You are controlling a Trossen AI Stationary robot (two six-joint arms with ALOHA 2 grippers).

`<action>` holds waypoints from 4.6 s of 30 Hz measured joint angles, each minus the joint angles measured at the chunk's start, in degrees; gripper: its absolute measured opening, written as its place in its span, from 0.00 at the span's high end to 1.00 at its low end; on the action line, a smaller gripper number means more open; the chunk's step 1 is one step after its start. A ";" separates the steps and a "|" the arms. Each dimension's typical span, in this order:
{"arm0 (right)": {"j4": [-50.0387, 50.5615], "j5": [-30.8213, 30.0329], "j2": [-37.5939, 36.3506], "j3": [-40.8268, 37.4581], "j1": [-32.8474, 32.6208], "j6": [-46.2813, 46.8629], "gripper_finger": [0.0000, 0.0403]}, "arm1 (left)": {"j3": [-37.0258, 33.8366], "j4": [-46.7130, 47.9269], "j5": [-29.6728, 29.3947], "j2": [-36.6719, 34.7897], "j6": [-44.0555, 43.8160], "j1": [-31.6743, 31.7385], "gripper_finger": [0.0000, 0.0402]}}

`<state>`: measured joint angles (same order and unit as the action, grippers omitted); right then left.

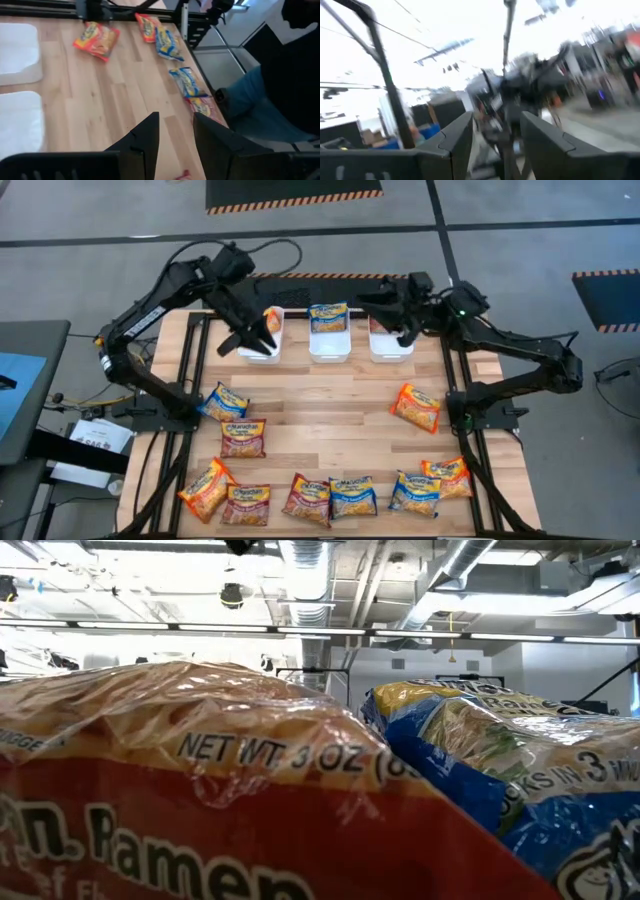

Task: Sort Maruchan noodles
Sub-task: Put the red noodle pack into the right white bin

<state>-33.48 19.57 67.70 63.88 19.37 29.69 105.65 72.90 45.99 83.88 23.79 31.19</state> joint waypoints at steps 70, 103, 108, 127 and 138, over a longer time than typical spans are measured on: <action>15.57 6.07 0.11 0.00 -14.46 -4.72 0.52 | -56.11 -23.80 -11.07 9.20 -23.74 -11.30 0.67; 16.64 5.81 0.11 0.00 -14.46 -4.70 0.52 | -59.01 -24.52 -7.73 9.92 -21.66 -19.28 0.67; 16.69 5.81 0.11 0.00 -14.46 -4.68 0.52 | -59.01 -25.18 -7.84 9.92 -21.62 -20.78 0.73; 16.78 5.88 0.11 0.00 -14.47 -2.69 0.52 | -54.89 -25.84 -4.21 9.27 -23.37 -21.65 1.00; 32.07 9.39 0.09 0.00 -19.62 -5.63 0.52 | -46.64 -25.58 -6.54 5.14 -26.22 -21.65 1.00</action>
<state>-1.41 28.97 67.79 63.88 -0.25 24.06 59.01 47.32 39.45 89.01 -2.43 9.54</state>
